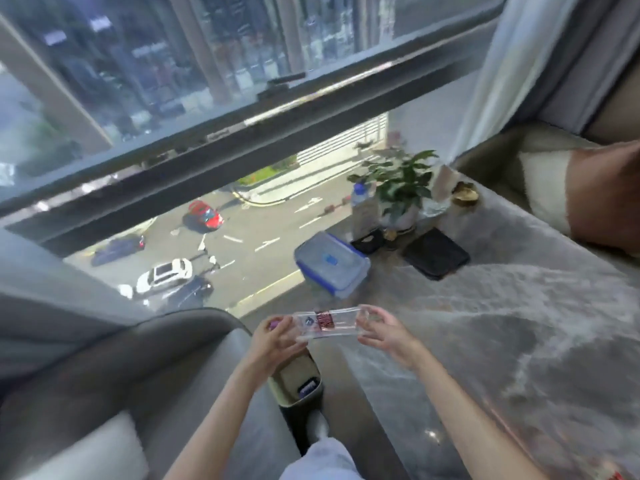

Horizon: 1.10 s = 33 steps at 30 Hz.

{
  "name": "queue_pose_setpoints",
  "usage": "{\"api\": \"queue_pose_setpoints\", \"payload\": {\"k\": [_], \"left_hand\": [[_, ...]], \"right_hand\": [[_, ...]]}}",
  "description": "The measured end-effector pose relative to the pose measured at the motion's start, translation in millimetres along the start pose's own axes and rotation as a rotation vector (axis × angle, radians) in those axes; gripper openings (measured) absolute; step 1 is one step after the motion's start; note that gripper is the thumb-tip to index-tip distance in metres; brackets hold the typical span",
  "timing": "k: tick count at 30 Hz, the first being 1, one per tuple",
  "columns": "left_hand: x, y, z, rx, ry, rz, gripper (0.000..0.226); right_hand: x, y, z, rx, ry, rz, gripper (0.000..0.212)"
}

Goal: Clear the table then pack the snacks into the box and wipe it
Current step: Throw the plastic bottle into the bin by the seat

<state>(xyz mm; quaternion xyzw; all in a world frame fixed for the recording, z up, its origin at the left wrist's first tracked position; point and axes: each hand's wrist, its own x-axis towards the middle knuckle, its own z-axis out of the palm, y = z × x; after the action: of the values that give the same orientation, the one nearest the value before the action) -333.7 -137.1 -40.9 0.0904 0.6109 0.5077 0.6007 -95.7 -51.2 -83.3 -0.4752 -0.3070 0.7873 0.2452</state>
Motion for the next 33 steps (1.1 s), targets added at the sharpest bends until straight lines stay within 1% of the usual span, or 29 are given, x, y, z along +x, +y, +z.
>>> {"api": "queue_pose_setpoints", "payload": {"k": [3, 6, 9, 11, 12, 13, 15, 16, 17, 19, 20, 22, 24, 26, 28, 30, 33], "left_hand": [[6, 7, -61, -0.115, 0.047, -0.005, 0.021], [14, 11, -112, -0.233, 0.139, -0.014, 0.021], [30, 10, -152, -0.362, 0.248, -0.023, 0.005], [39, 7, -172, -0.417, 0.299, -0.065, 0.006], [43, 5, -180, -0.436, 0.311, -0.085, 0.009], [47, 3, -186, -0.446, 0.318, -0.113, 0.018], [58, -1, -198, -0.456, 0.329, -0.175, 0.043], [63, -3, -203, -0.458, 0.333, -0.202, 0.050], [68, -5, -208, -0.456, 0.336, -0.224, 0.050], [79, -11, -218, -0.400, 0.313, -0.250, 0.034], [85, -14, -223, -0.336, 0.284, -0.256, 0.026], [100, -19, -232, -0.169, 0.225, -0.262, 0.020], [117, -23, -240, -0.048, 0.182, -0.264, 0.019], [133, -27, -245, -0.011, 0.157, -0.264, 0.021], [150, -30, -248, 0.013, 0.163, -0.264, 0.022], [170, -37, -252, 0.039, 0.188, -0.276, 0.023], [202, -49, -255, 0.051, 0.225, -0.340, 0.027]], "right_hand": [[28, 7, 57, -0.109, -0.050, 0.027, 0.054], [56, 21, 106, -0.168, -0.060, 0.069, 0.061], [85, 37, 145, -0.224, -0.063, 0.101, 0.062], [100, 50, 162, -0.256, -0.054, 0.127, 0.061], [106, 56, 168, -0.273, -0.045, 0.141, 0.063], [112, 62, 171, -0.282, -0.040, 0.155, 0.064], [123, 72, 176, -0.273, -0.040, 0.200, 0.064], [128, 76, 178, -0.255, -0.037, 0.235, 0.062], [131, 82, 179, -0.232, -0.031, 0.276, 0.060], [139, 90, 181, -0.221, -0.016, 0.362, 0.053], [142, 93, 182, -0.244, -0.008, 0.403, 0.048], [147, 96, 184, -0.330, 0.030, 0.486, 0.044], [154, 98, 186, -0.419, 0.057, 0.584, 0.043], [164, 102, 188, -0.456, 0.084, 0.651, 0.046], [176, 106, 189, -0.467, 0.116, 0.661, 0.053], [188, 112, 189, -0.477, 0.089, 0.659, 0.058], [206, 130, 182, -0.491, 0.035, 0.672, 0.055]]}}
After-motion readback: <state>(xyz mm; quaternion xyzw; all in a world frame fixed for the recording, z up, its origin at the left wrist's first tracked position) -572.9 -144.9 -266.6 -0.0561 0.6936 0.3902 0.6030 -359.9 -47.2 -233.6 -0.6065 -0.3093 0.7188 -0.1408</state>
